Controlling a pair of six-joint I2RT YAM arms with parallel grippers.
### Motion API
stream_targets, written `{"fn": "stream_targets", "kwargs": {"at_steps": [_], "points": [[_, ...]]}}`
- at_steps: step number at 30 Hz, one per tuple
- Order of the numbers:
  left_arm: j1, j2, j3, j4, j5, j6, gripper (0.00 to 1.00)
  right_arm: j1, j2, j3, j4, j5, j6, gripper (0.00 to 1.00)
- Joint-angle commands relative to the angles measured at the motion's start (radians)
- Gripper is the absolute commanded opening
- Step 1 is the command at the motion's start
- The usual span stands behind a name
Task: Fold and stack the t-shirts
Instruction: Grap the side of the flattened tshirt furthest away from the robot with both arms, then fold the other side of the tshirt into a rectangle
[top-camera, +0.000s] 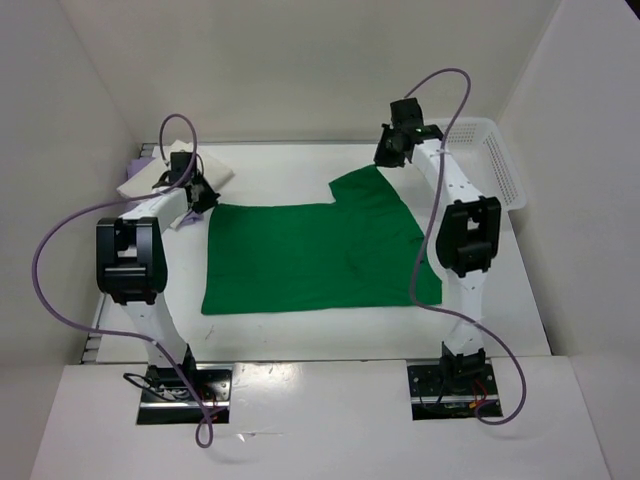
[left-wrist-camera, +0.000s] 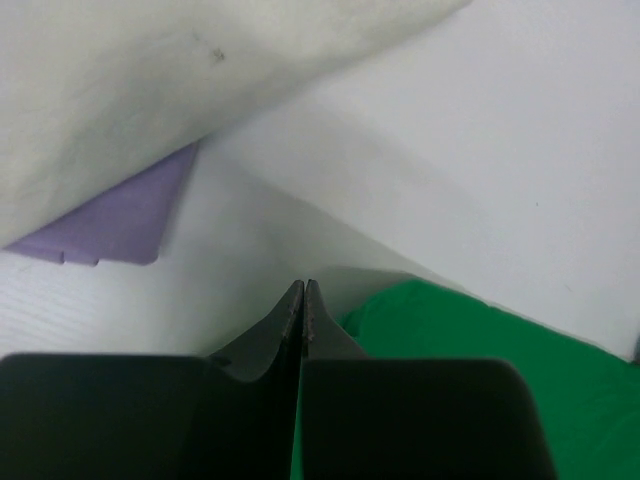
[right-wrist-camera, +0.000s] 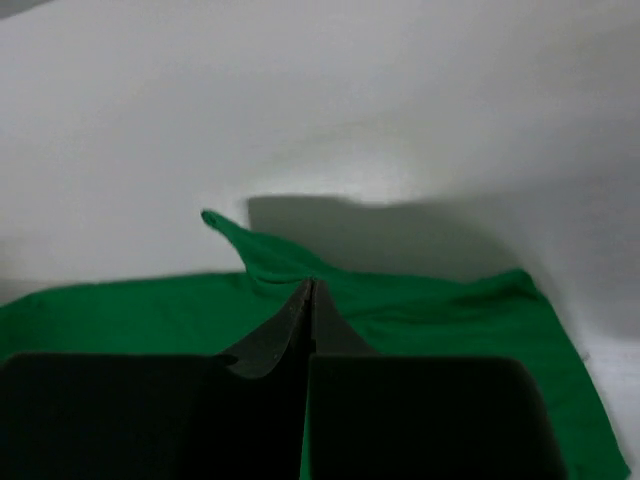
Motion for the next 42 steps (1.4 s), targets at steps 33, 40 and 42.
{"fn": "stream_targets", "kwargs": {"at_steps": [33,40,42], "points": [[0.077,-0.462,-0.441,-0.097,0.055,0.059,0.01,-0.149,-0.949,-1.060,-0.233,-0.006,0.047,0.00],[0.129,-0.519,-0.494,-0.137,0.064,0.027,0.36,-0.149,-0.981,-1.074,-0.254,0.038,0.070,0.17],[0.181,-0.553,-0.494,-0.137,0.087,0.016,0.41,-0.149,-0.990,-1.074,-0.254,0.029,0.070,0.29]]}}
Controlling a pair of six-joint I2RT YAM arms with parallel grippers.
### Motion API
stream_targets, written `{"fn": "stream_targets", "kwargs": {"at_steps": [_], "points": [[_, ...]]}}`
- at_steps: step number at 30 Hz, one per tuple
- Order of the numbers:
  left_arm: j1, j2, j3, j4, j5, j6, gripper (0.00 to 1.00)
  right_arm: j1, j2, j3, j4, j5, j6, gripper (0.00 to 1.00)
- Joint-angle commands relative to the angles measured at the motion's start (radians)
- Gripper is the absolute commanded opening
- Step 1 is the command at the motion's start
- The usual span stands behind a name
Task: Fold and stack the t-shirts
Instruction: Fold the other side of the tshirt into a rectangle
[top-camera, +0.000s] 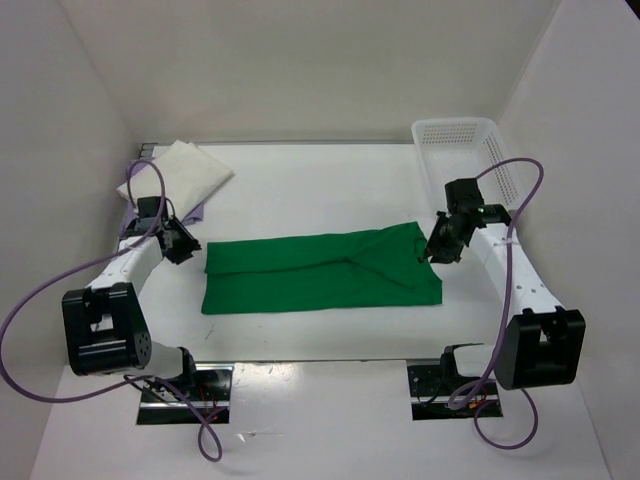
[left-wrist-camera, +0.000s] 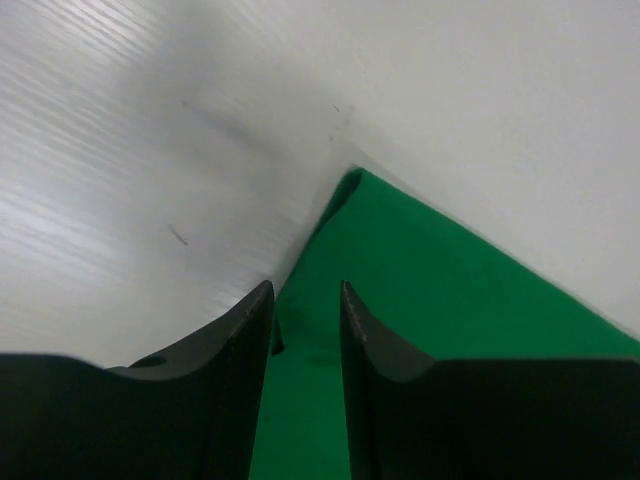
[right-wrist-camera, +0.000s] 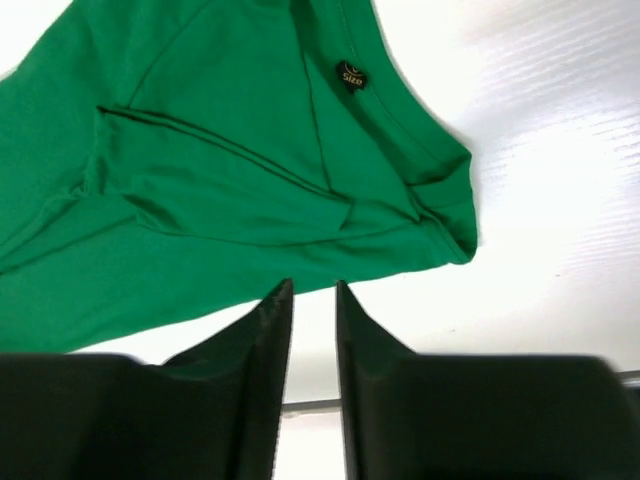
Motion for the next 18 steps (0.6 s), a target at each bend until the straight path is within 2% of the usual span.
{"fn": "stream_targets", "kwargs": {"at_steps": [1,3,4,5,8,12,14,17,18], "points": [[0.070,-0.070,-0.001,-0.002,0.033,-0.018,0.41,-0.004,-0.042,0.001,-0.038,0.020,-0.004,0.31],[0.070,-0.081,0.015,-0.002,0.069,-0.018,0.39,-0.004,-0.042,0.001,-0.018,0.005,-0.024,0.31],[0.070,-0.081,0.015,0.013,0.094,-0.027,0.37,-0.004,-0.017,0.001,-0.003,-0.042,-0.036,0.25],[0.070,-0.081,0.015,0.024,0.129,-0.027,0.35,0.005,0.001,0.001,0.016,-0.082,-0.059,0.14],[0.009,-0.058,0.015,0.076,0.143,-0.037,0.34,0.106,0.078,0.001,0.155,-0.145,-0.042,0.00],[-0.096,0.000,0.057,0.096,0.143,-0.037,0.33,0.207,0.196,0.062,0.332,-0.133,-0.003,0.00],[-0.149,0.037,0.058,0.108,0.143,-0.049,0.33,0.226,0.286,0.088,0.405,-0.135,0.007,0.08],[-0.206,0.066,0.038,0.136,0.156,-0.070,0.33,0.237,0.400,0.146,0.427,-0.125,-0.004,0.14],[-0.206,0.077,0.029,0.136,0.156,-0.070,0.33,0.237,0.421,0.169,0.438,-0.110,-0.013,0.24]]}}
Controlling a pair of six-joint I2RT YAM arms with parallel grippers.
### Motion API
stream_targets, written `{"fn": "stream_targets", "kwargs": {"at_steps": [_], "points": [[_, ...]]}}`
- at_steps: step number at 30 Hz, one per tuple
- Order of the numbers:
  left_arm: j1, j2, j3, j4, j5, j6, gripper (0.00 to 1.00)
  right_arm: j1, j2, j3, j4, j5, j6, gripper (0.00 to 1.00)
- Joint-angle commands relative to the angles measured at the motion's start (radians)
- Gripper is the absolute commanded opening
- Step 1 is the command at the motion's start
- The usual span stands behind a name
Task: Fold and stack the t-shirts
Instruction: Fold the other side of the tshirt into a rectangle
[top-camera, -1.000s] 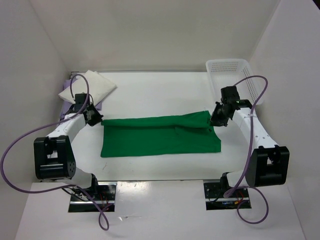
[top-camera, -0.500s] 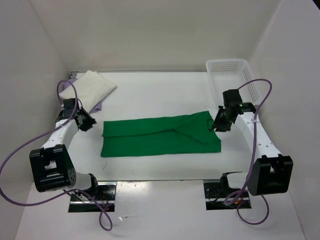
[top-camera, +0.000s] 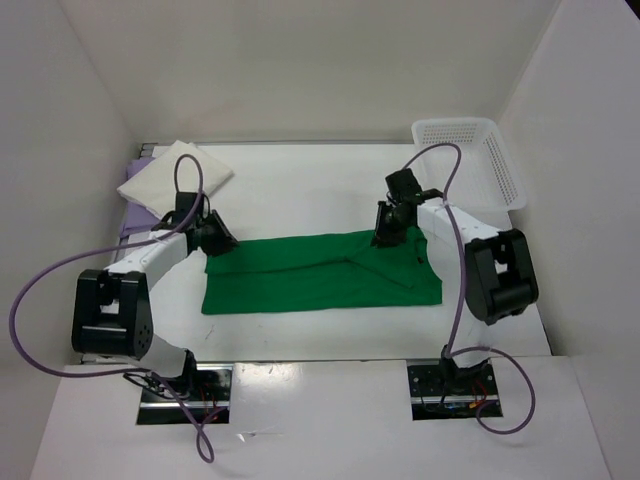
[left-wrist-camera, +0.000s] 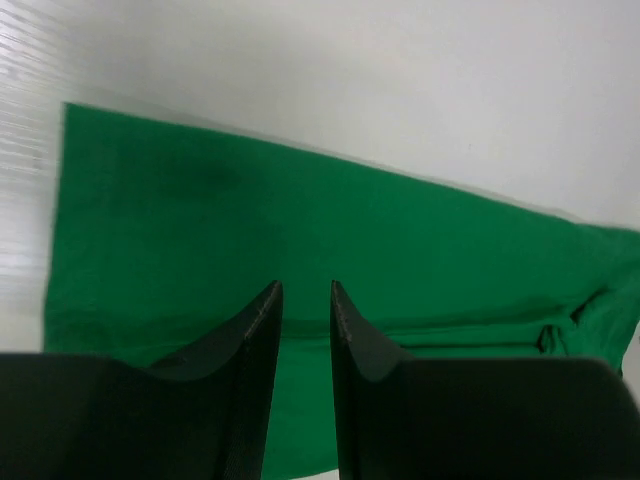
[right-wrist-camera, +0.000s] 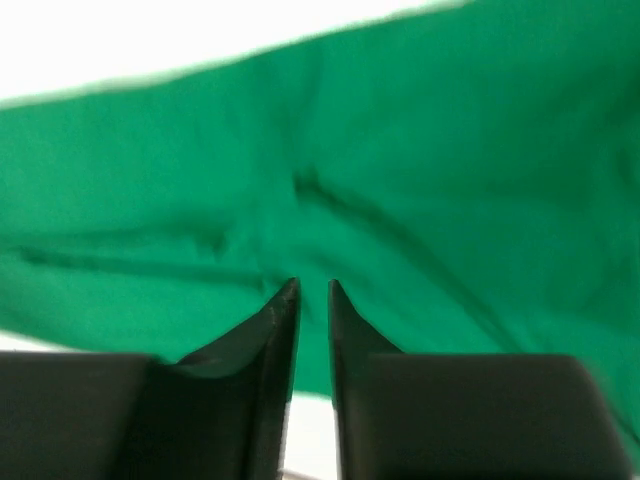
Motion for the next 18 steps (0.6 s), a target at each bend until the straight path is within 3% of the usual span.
{"fn": "stream_targets", "kwargs": {"at_steps": [1,3,6,18], "points": [[-0.028,0.018,-0.009,0.058,0.021,-0.036,0.33,0.000,0.063,0.077,0.117,0.022,-0.008,0.30],[-0.029,0.018,-0.053,0.071,0.021,-0.047,0.33,0.011,0.107,0.098,0.134,0.031,-0.018,0.37],[-0.018,0.018,-0.105,0.071,-0.002,-0.057,0.33,0.034,0.141,0.120,0.134,0.031,-0.029,0.40],[0.060,-0.021,-0.204,0.071,0.008,-0.094,0.35,0.082,0.192,0.132,0.125,0.095,-0.029,0.40]]}}
